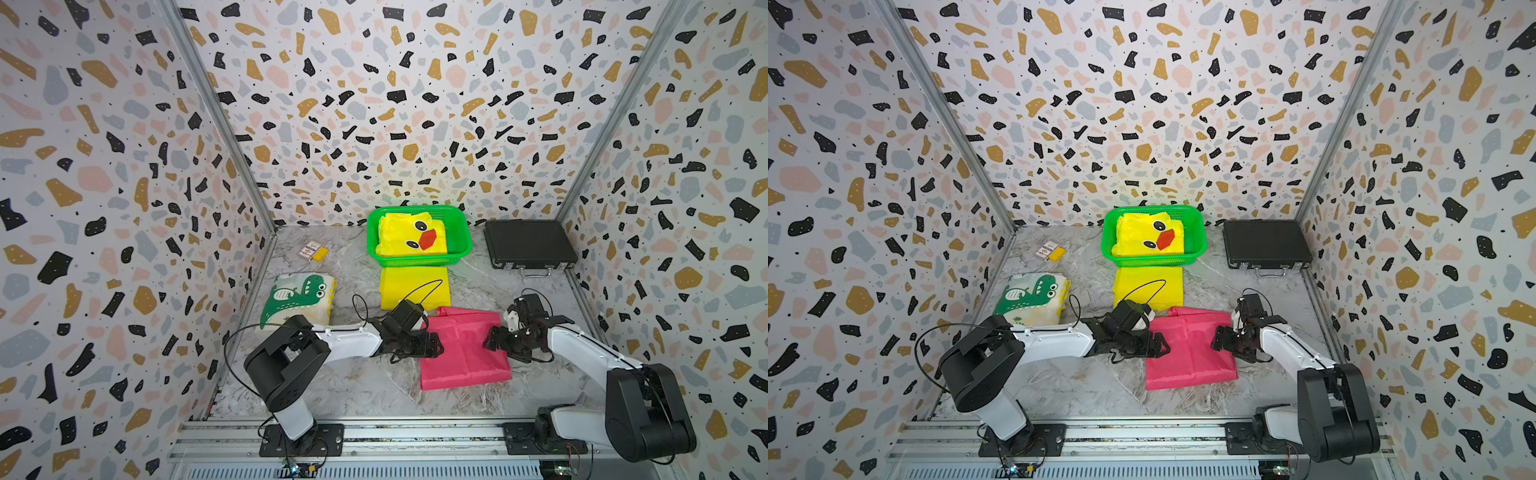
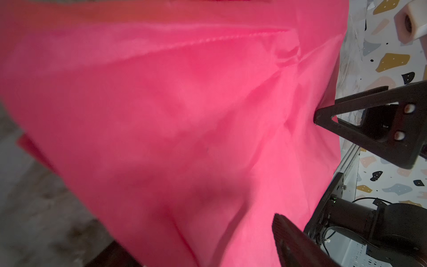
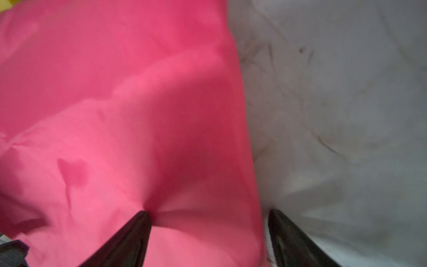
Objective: Put the folded raincoat in the basket
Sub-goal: Pick up the raincoat from the center of the board.
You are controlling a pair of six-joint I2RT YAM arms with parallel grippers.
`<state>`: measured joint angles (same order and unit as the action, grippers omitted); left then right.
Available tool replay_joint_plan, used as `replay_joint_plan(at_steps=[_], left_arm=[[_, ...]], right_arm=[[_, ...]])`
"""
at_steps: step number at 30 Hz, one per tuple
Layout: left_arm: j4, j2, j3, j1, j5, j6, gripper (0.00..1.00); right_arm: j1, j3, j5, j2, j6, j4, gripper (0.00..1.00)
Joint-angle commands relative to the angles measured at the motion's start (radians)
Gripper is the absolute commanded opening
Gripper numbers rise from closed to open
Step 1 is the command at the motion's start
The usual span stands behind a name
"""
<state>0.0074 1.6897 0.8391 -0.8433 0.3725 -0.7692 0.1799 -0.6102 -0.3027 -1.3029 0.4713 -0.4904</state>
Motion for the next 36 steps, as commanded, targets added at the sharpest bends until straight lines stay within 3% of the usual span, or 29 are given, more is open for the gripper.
replay_joint_plan(at_steps=[1,7,10,13,16,18,21,36], left_arm=[[-0.03,0.03,0.0,-0.008,-0.026,0.022,0.83],[-0.029,0.022,0.002,-0.009,-0.02,0.022,0.58],[-0.031,0.013,0.004,-0.01,-0.021,0.023,0.49],[-0.037,0.005,0.009,-0.012,-0.023,0.026,0.37],[-0.036,-0.007,0.011,-0.015,-0.019,0.031,0.1],[-0.044,-0.015,0.016,-0.017,-0.023,0.03,0.0],[-0.067,-0.029,0.029,-0.023,-0.031,0.035,0.0],[-0.226,-0.19,0.043,-0.031,-0.11,0.052,0.0]], right_arm=[[0.029,0.042,0.003,-0.048,0.026,-0.012,0.83],[0.063,0.045,0.017,-0.037,0.048,-0.017,0.72],[0.08,0.054,0.02,-0.028,0.057,-0.013,0.61],[0.097,0.062,0.018,-0.013,0.064,-0.01,0.46],[0.117,0.06,0.019,0.013,0.067,-0.016,0.27],[0.131,0.058,0.018,0.037,0.068,-0.022,0.15],[0.147,0.052,0.024,0.067,0.073,-0.039,0.0],[0.17,0.01,0.015,0.23,0.066,-0.167,0.0]])
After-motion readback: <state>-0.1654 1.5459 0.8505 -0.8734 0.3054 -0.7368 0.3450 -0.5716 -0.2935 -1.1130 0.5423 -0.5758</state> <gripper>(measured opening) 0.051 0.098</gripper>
